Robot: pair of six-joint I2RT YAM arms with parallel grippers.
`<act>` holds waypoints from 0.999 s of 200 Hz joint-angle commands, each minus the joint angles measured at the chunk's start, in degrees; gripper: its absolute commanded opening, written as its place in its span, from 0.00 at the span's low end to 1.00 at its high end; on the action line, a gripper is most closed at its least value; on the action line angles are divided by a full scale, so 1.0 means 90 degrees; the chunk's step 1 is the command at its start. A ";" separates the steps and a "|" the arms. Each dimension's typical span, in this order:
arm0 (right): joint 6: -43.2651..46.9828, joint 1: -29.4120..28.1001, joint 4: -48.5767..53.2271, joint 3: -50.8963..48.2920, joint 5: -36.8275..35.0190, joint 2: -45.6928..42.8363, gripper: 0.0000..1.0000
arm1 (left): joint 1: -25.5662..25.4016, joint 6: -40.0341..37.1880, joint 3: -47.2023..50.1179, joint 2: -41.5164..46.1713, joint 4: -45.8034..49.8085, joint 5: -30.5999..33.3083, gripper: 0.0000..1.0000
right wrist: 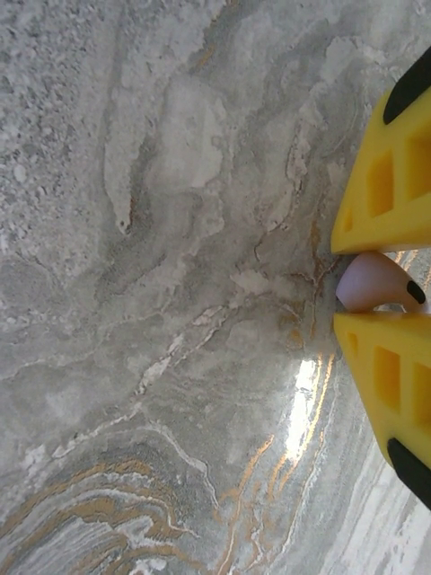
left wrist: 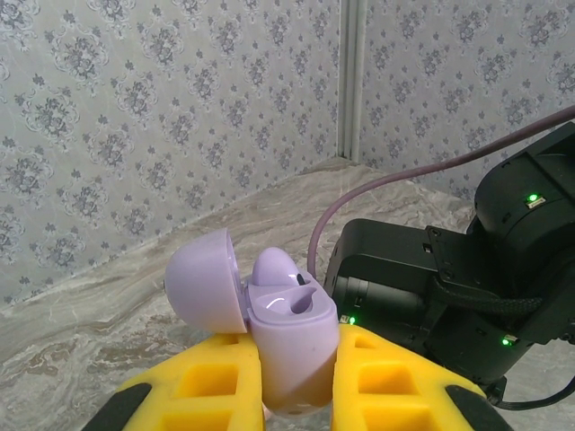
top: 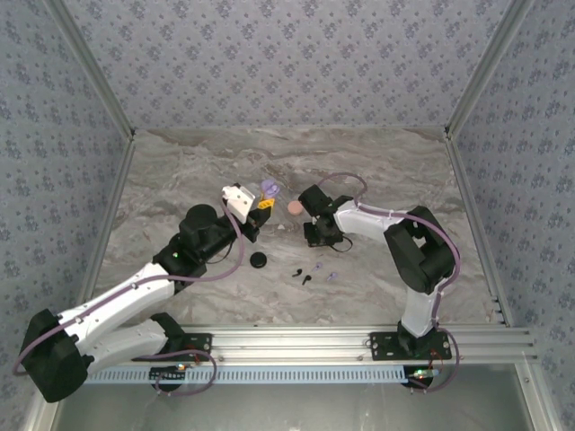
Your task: Insert the wireless bluetooth earbuds into the charging case
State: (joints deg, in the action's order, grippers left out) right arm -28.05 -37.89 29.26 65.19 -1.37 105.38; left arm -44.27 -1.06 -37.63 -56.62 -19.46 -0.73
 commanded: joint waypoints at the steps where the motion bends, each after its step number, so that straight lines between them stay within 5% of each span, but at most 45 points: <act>1: 0.0174 -0.0127 -0.0137 -0.0033 0.0113 -0.0012 0.22 | -0.0029 -0.0084 -0.0004 0.0148 -0.0118 0.0021 0.00; 50: 0.0596 0.0055 -0.0564 -0.0411 0.0019 -0.1734 0.22 | -0.0030 0.0005 -0.0077 0.0023 -0.0241 -0.0301 0.00; 116: 0.1791 0.0352 -0.1252 -0.0303 0.0431 -0.4718 0.23 | -0.0030 0.0265 -0.0565 -0.0833 -0.0779 -0.1876 0.00; 200: 0.2424 -0.0028 -0.1916 -0.0309 0.1097 -0.5253 0.23 | -0.0031 0.0639 -0.0932 -0.1584 -0.1514 -0.3138 0.00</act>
State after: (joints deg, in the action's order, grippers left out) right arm -8.40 -36.93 14.81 62.17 6.79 57.69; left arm -44.27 3.14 -43.46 -69.97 -29.04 -24.14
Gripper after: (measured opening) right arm 0.233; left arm 0.155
